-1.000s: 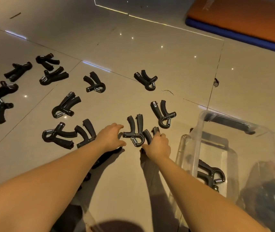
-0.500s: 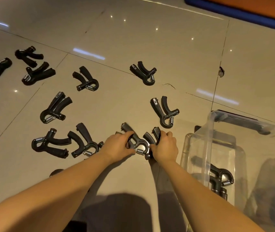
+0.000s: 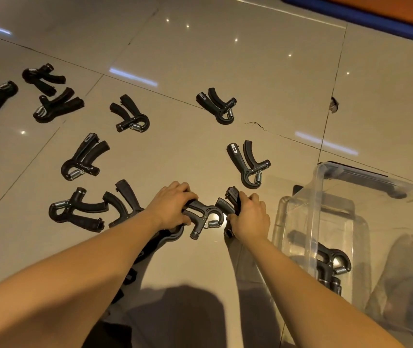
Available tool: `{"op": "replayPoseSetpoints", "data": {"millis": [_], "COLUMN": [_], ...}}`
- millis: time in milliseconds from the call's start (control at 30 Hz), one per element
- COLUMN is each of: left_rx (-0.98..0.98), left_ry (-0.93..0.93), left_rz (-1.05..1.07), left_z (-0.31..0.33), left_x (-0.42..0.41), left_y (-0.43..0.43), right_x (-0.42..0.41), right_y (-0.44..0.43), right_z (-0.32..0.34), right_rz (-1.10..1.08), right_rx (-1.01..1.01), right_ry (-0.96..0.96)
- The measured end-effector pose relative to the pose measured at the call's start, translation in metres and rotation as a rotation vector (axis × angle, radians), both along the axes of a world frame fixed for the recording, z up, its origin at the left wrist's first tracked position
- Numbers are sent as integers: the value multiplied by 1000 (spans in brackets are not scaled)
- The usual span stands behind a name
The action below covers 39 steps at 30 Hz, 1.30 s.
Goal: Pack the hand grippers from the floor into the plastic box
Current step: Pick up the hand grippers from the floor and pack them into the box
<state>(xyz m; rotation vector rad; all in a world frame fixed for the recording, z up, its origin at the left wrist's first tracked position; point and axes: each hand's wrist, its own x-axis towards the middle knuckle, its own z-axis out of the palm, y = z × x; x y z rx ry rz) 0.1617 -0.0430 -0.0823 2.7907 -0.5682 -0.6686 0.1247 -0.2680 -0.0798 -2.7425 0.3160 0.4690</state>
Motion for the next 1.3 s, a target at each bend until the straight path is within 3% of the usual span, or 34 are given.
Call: {"op": "replayPoseSetpoints", "data": {"millis": [300,600,733,867,1067,1167,1300], "left_rx": [-143,-327,-359,-296,-54,-46,-192], "left_ry": [-92,-259,-333,-382,-417,-413,-356], "left_rz": [211,407,347,159,-139,-130,37], "left_z": [34,143,200,246,299,315,315], "left_x": [-8,0,9,14,20,14,-7], "left_y": [5,-30,-63,-99,-141,-144,-154], "right_x": [13,44,46,34,-6,-19,-29], "right_y": [-6,-55,-110,-164,-226,-239,-242], "right_z": [46,190,254,279,254,228,185], "right_rz": [77,198,283,317,330,369,450], "right_rx": [178,405,311,151,31,-11,-57], "right_ry": [-169,-465,-530,-471,-321,-225,-101]}}
